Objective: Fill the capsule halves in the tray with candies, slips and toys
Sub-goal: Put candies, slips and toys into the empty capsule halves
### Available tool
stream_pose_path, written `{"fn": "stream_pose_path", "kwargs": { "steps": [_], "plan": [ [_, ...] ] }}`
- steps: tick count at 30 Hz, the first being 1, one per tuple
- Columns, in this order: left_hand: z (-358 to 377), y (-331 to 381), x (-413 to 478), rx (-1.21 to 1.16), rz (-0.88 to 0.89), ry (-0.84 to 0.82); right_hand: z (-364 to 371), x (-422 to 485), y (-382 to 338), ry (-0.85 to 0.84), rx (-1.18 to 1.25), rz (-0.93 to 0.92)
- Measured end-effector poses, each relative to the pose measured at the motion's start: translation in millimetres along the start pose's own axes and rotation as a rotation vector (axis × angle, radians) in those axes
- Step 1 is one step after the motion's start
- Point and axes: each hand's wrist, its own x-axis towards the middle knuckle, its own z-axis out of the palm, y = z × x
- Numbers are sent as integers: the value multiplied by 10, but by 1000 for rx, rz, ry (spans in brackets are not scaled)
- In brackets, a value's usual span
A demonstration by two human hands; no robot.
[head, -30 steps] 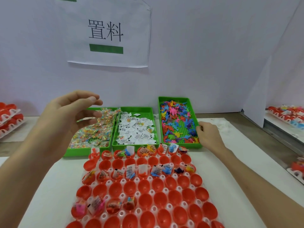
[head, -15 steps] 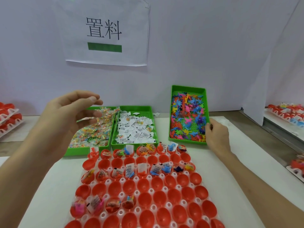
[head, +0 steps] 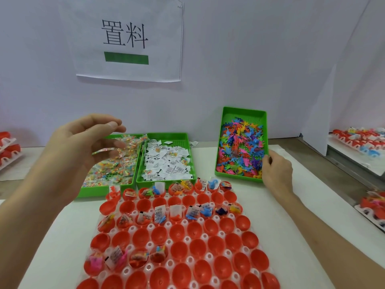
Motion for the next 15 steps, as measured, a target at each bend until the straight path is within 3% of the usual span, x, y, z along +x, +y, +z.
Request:
{"fn": "stream_pose_path", "kwargs": {
  "steps": [5, 15],
  "plan": [
    [-11, 13, 3, 4, 4, 6, -20, -56, 9, 45, 32, 47],
    [13, 4, -4, 10, -5, -1, 39, -44, -187, -74, 143, 341]
  ]
}}
